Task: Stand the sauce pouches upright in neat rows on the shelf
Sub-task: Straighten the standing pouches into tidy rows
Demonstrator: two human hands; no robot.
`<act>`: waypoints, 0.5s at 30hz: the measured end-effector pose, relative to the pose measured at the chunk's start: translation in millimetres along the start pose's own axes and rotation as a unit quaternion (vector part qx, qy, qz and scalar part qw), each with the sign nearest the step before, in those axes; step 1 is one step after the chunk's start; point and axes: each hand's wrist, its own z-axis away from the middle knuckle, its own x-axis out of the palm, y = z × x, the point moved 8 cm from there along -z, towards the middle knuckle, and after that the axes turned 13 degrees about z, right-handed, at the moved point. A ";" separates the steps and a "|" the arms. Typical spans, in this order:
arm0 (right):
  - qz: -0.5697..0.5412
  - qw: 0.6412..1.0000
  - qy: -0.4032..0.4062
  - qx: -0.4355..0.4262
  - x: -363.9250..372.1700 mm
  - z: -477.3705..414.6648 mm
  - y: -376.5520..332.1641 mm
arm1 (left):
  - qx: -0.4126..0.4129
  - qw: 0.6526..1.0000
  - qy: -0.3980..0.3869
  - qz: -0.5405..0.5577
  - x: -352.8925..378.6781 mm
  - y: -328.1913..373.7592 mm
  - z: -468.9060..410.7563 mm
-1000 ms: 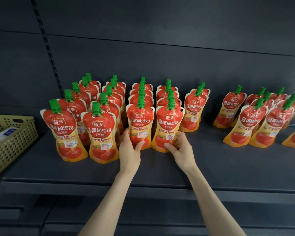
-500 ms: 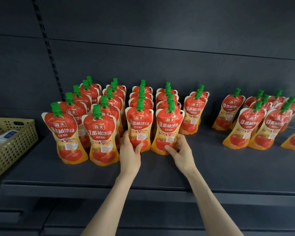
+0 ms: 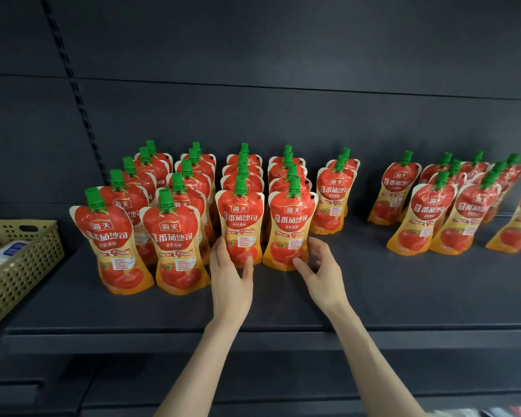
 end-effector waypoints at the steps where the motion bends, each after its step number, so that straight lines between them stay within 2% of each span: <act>1: 0.006 1.000 0.018 0.007 -6.7 3.4 3.1 | 0.014 1.000 0.008 0.007 -1.4 3.6 5.5; 5: -0.001 0.997 0.076 0.024 -44.1 8.5 15.6 | 0.054 0.996 0.027 0.064 5.8 19.3 24.1; 8: -0.019 0.993 0.116 0.023 -76.5 -1.8 22.5 | 0.085 0.990 -0.014 0.116 36.2 43.7 33.8; 11: -0.022 0.991 0.128 0.018 -101.7 -23.4 28.9 | 0.080 0.982 -0.056 0.165 78.4 69.9 38.0; 15: -0.029 0.993 0.116 0.006 -121.3 -63.3 41.2 | 0.053 0.977 -0.053 0.198 136.9 89.7 22.7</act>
